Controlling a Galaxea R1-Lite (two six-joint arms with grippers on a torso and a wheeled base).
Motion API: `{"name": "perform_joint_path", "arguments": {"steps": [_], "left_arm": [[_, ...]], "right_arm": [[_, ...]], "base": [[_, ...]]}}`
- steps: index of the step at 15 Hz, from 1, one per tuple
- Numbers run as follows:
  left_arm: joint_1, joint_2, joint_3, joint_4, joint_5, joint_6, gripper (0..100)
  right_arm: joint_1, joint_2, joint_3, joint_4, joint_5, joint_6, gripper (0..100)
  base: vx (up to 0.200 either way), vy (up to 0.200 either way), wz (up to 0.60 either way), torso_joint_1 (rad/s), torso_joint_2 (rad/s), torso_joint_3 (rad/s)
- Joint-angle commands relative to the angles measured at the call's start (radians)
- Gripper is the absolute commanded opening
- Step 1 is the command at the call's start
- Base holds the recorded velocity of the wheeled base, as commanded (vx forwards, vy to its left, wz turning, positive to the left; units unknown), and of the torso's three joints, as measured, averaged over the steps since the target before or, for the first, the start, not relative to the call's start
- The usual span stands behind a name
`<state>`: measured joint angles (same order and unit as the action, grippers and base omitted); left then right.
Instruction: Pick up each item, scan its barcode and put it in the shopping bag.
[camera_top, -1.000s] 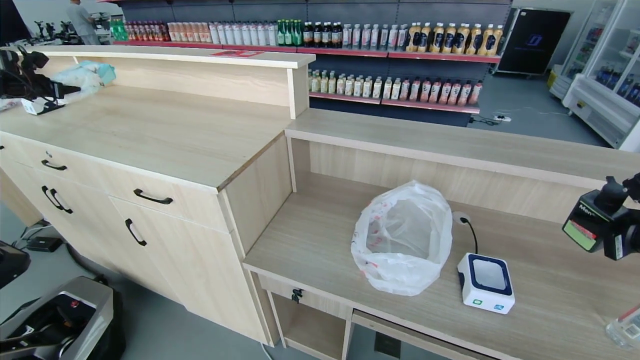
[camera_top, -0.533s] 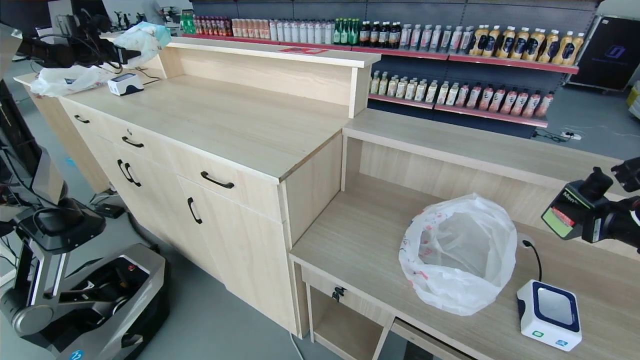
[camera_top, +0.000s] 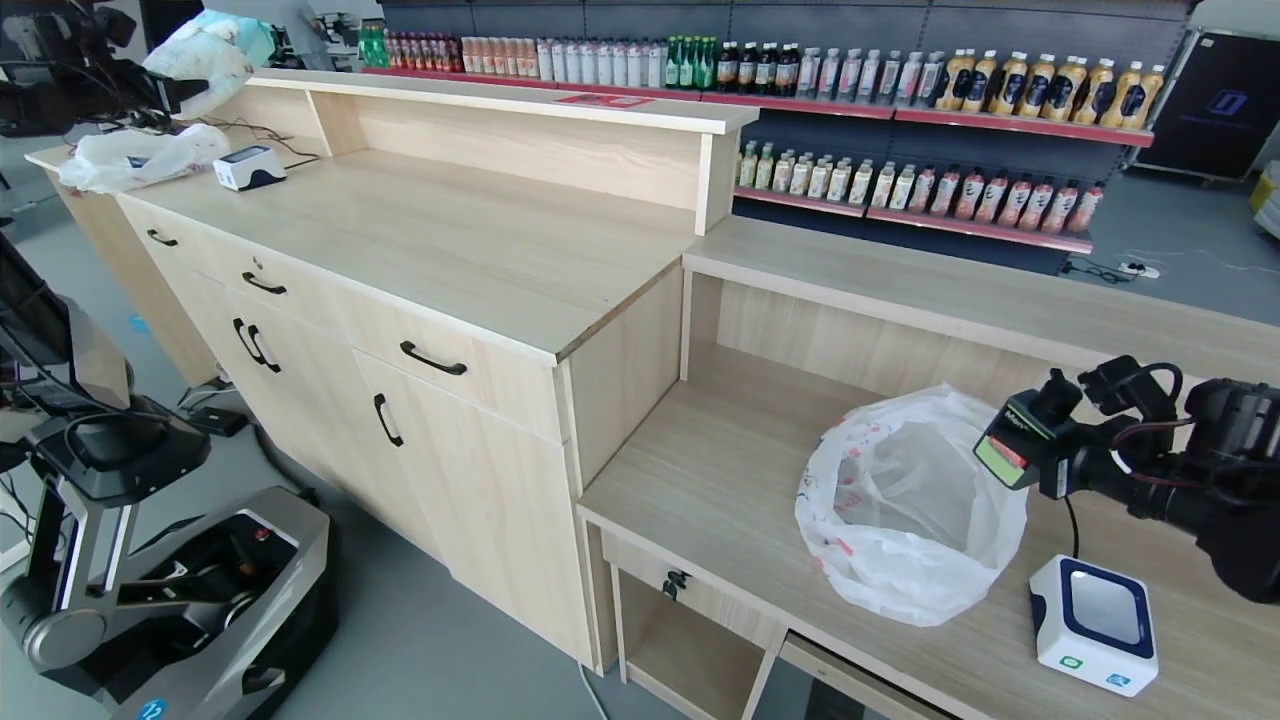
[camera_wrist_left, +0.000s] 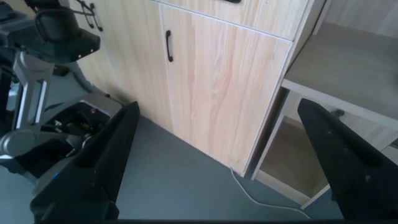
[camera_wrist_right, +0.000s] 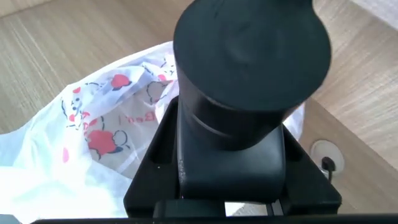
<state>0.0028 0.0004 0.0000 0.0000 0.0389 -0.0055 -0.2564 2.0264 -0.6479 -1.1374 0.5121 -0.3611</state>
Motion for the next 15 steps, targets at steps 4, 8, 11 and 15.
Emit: {"name": "perform_joint_path", "arguments": {"steps": [4, 8, 11, 15], "left_arm": [[0.000, 0.000, 0.000, 0.000, 0.001, -0.001, 100], [0.000, 0.000, 0.000, 0.000, 0.001, -0.001, 100], [0.000, 0.000, 0.000, 0.000, 0.001, -0.001, 100], [0.000, 0.000, 0.000, 0.000, 0.001, -0.001, 100]], "right_arm": [[0.091, 0.120, -0.009, -0.013, 0.037, -0.001, 0], [0.109, 0.156, -0.001, 0.024, 0.048, -0.012, 0], [0.117, 0.199, -0.018, 0.015, 0.071, -0.012, 0], [0.132, 0.256, -0.047, -0.002, 0.106, -0.013, 0]], "base": [[0.000, 0.000, 0.00, 0.000, 0.00, 0.000], [0.000, 0.000, 0.00, 0.000, 0.00, 0.000], [0.000, 0.000, 0.00, 0.000, 0.00, 0.000], [0.000, 0.000, 0.00, 0.000, 0.00, 0.000]]}}
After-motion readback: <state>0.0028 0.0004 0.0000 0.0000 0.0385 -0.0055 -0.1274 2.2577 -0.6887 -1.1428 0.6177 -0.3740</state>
